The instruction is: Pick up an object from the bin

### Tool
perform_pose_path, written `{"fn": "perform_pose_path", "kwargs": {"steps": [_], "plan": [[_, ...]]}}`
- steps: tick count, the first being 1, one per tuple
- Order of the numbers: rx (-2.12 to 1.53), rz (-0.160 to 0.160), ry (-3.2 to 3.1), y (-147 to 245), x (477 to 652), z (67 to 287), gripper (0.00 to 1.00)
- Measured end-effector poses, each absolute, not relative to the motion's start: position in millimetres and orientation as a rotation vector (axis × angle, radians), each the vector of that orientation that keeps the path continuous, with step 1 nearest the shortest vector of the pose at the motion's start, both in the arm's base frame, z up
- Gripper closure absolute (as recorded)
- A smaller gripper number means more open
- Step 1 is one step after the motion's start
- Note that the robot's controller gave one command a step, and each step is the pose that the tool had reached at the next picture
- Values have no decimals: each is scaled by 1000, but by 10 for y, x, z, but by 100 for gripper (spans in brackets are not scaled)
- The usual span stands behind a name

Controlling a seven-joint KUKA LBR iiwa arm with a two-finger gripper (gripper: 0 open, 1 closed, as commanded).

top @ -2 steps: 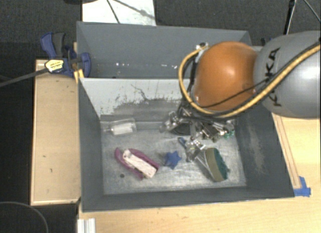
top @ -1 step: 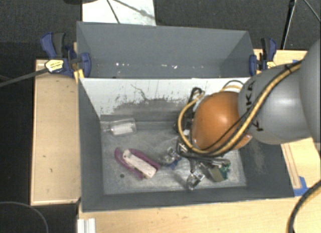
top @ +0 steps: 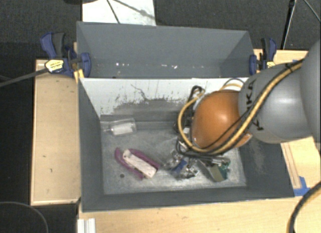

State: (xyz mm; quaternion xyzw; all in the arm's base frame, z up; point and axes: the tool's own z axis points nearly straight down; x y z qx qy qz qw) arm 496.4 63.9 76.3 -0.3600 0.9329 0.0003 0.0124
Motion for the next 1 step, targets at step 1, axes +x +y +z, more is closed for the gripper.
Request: {"fn": "perform_pose_path", "kwargs": {"steps": [1], "plan": [[-1135, -4, 2918, 679, 5074, 2434, 100]]}}
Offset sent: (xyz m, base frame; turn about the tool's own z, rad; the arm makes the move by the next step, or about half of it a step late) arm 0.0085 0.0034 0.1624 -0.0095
